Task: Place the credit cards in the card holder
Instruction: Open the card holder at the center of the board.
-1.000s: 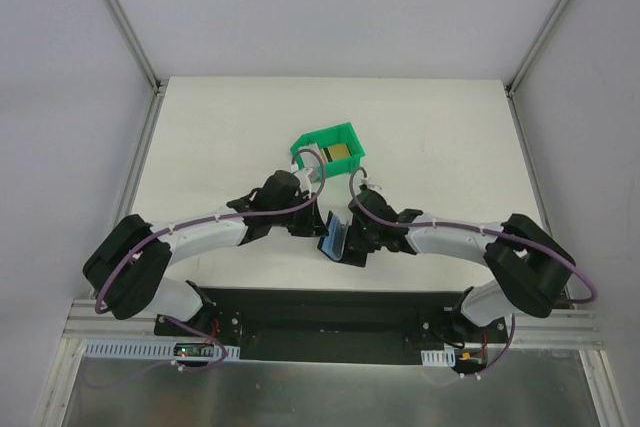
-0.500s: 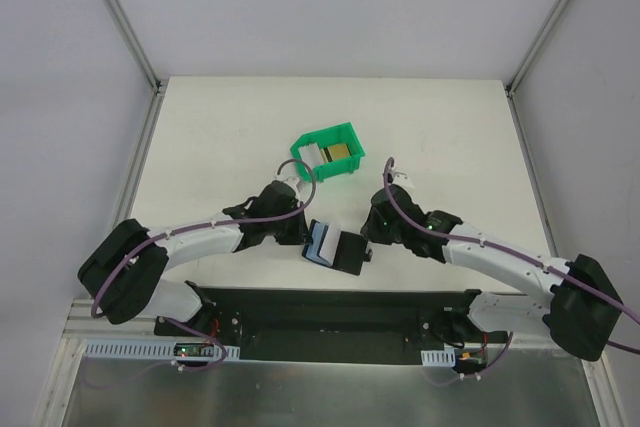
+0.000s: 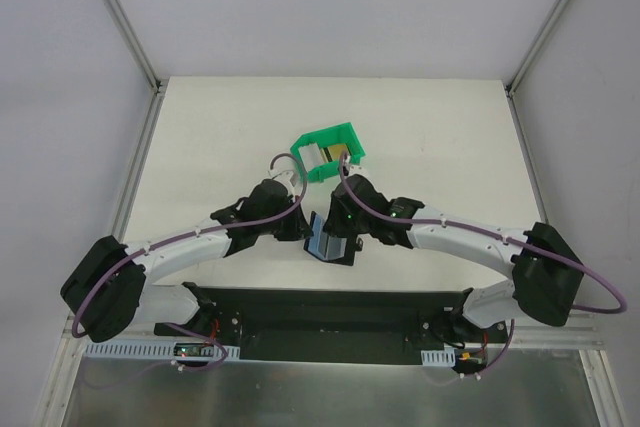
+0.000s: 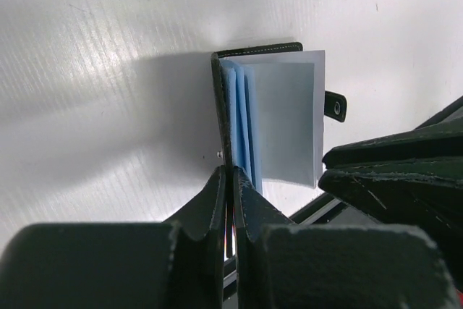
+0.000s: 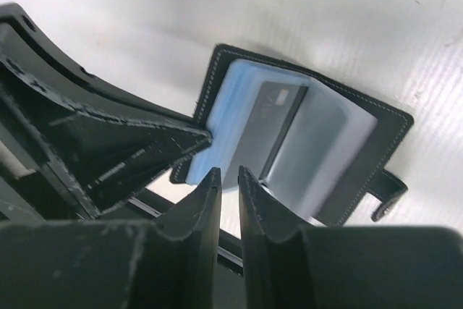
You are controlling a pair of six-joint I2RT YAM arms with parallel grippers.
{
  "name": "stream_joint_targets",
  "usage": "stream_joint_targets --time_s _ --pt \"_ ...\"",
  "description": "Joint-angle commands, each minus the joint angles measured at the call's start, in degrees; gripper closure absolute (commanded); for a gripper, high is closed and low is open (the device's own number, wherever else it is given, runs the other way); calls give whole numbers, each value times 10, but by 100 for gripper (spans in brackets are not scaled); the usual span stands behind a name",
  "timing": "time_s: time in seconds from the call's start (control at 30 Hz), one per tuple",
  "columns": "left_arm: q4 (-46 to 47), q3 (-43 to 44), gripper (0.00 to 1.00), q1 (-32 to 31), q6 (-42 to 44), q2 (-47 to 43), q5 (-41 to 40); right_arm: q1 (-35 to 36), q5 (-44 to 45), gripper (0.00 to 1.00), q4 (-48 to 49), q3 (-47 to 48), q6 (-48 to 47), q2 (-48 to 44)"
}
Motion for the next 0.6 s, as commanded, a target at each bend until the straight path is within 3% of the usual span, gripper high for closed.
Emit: stream_joint_targets --time_s 0.0,0.57 --pt "-3 -7 100 -7 -8 -16 -10 3 -8 82 -7 44 -10 28" --pt "-4 -9 100 -8 -4 -13 -14 10 -31 82 14 57 -18 55"
